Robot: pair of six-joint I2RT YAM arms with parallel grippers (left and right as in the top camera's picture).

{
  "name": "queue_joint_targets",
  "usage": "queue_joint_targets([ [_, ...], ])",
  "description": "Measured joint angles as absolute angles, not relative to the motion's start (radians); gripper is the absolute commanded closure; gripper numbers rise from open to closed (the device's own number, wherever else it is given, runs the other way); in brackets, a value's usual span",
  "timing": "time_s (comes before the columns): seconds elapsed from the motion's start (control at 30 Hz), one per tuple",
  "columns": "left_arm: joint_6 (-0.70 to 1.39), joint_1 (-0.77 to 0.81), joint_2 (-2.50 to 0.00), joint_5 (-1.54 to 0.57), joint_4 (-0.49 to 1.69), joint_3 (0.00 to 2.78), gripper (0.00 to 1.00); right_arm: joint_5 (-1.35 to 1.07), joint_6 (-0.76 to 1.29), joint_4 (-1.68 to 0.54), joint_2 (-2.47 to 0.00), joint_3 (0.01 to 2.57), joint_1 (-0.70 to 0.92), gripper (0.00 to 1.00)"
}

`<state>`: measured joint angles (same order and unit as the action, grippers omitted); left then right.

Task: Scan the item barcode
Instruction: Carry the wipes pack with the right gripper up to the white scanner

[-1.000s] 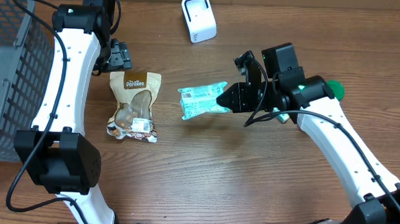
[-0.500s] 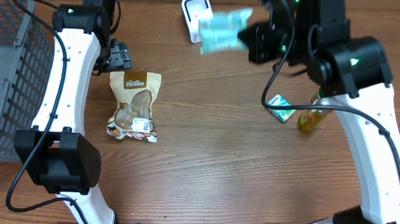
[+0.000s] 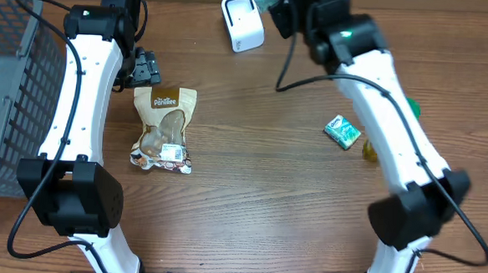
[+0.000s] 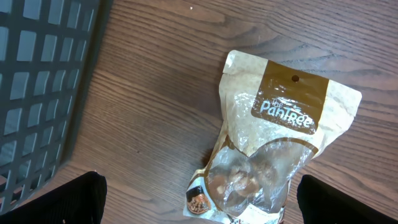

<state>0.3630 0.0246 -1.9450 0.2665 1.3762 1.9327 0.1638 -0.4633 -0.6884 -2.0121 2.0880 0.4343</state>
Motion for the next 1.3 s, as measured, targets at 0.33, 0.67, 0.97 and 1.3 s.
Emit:
queue_joint_targets([
  [0.33, 0.363, 0.025, -1.945, 0.266, 1.376, 1.933, 0.00, 0.377, -0.830, -0.388, -2.204, 2.087, 0.494, 0.96],
  [0.67, 0.363, 0.025, -1.945, 0.266, 1.376, 1.933, 0.00, 0.533, -0.990, -0.120, -2.338, 2.087, 0.506, 0.96],
  [0.97, 0.363, 0.025, -1.945, 0.266, 1.376, 1.933, 0.00, 0.556, -1.000, -0.097, -2.373, 2.087, 0.506, 0.97],
  [1.3, 0.363, 0.025, -1.945, 0.266, 1.376, 1.933, 0.01, 0.553, -0.999, -0.128, -2.425, 2.087, 0.529, 0.97],
])
